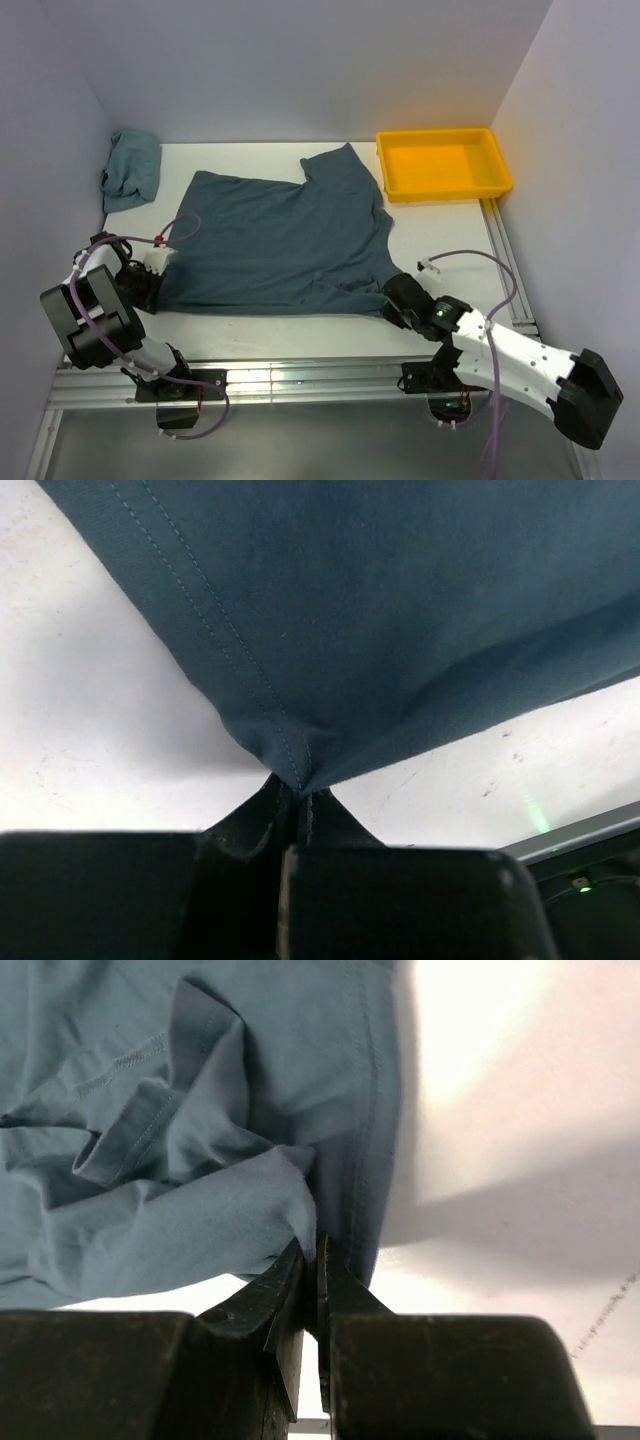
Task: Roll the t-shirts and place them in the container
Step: Flatten the tshirt
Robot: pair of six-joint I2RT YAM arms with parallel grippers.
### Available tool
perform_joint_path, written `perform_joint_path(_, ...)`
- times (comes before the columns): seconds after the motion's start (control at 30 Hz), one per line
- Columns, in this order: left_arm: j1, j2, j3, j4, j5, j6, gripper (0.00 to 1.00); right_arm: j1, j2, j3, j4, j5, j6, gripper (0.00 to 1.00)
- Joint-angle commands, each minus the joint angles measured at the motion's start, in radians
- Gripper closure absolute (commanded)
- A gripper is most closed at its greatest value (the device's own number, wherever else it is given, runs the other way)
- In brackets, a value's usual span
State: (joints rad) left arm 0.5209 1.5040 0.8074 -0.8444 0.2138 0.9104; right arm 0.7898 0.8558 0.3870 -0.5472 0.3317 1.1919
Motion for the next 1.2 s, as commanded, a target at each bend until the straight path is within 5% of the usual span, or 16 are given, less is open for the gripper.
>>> perform_joint_path(0.0, 0.016, -0.021, -0.042, -0.005, -0.082, 0.088, 1.0, 0.008, -0.133, -0.063, -0.12, 0.021, 0.067, 1.0)
perform_joint_path(0.17, 0.018, 0.007, -0.027, -0.019, -0.074, 0.09, 1.0, 0.009, -0.317, -0.12, -0.154, -0.048, 0.095, 1.0)
perform_joint_path(0.37, 0.018, 0.032, -0.001, -0.036, -0.073, 0.094, 0.98, 0.037, -0.214, -0.123, -0.083, -0.138, 0.055, 1.0)
perform_joint_path(0.47, 0.018, 0.03, -0.008, -0.041, -0.085, 0.11, 0.85, 0.078, -0.135, -0.114, -0.065, -0.146, 0.052, 0.9)
perform_joint_path(0.6, 0.019, 0.013, 0.007, -0.058, -0.077, 0.116, 0.59, 0.13, -0.113, -0.06, -0.12, -0.102, 0.071, 0.59)
perform_joint_path(0.7, 0.021, -0.001, 0.059, -0.103, -0.044, 0.125, 0.5, 0.132, -0.15, -0.002, -0.184, -0.074, 0.058, 0.47)
perform_joint_path(0.97, 0.025, -0.01, 0.2, -0.214, 0.015, 0.113, 0.47, 0.134, -0.166, 0.157, -0.324, 0.049, 0.044, 0.41)
perform_joint_path(1.17, 0.028, 0.022, 0.3, -0.266, 0.079, 0.097, 0.47, 0.033, -0.055, 0.222, -0.196, 0.092, -0.134, 0.4)
